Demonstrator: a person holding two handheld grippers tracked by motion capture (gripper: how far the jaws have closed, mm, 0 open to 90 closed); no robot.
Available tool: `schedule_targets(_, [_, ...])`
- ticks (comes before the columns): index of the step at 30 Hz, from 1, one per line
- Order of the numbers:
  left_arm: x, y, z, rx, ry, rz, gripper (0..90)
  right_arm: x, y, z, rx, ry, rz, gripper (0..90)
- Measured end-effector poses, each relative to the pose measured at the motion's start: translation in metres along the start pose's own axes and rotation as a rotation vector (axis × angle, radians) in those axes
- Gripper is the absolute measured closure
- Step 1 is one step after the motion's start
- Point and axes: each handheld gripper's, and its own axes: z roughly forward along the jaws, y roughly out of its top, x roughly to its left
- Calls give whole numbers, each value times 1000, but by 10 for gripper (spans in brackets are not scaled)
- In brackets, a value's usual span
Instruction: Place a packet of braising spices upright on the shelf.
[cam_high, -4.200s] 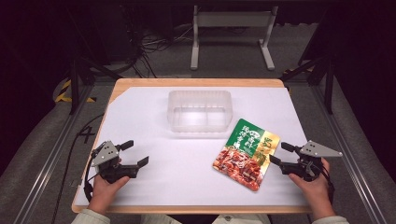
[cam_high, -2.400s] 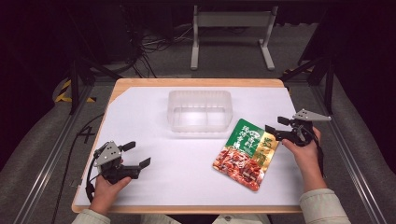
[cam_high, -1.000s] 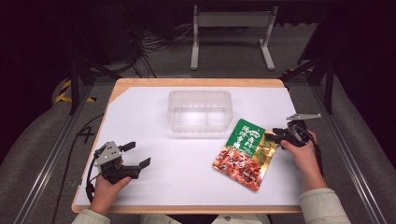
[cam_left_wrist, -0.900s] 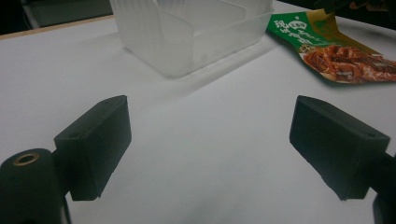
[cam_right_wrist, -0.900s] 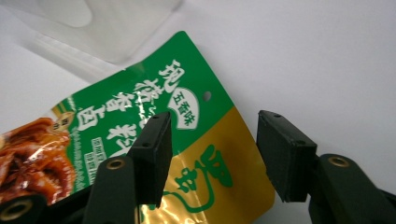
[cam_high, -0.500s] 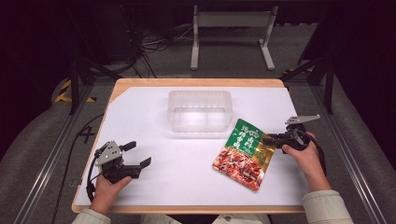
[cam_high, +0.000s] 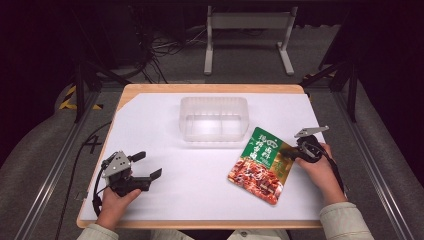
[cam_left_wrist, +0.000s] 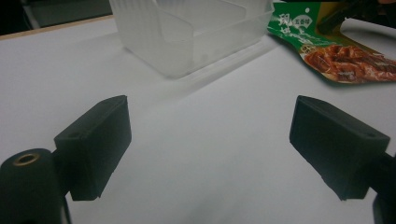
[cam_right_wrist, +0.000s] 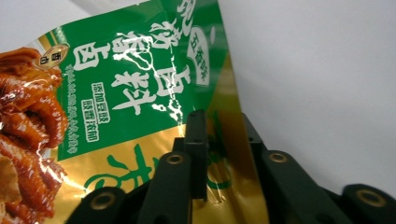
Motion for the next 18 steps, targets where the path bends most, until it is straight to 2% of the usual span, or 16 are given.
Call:
schedule_targets(3, [0, 0, 0, -3, 0, 0, 137, 0, 0, -2, -3, 20, 28, 900])
schedule_targets(9, [0, 0, 0, -4, -1, -10, 138, 4, 4, -15, -35, 21, 52, 900])
schedule_targets(18, [0, 0, 0, -3, 2, -6, 139, 12, 13, -48, -148, 82, 91, 900])
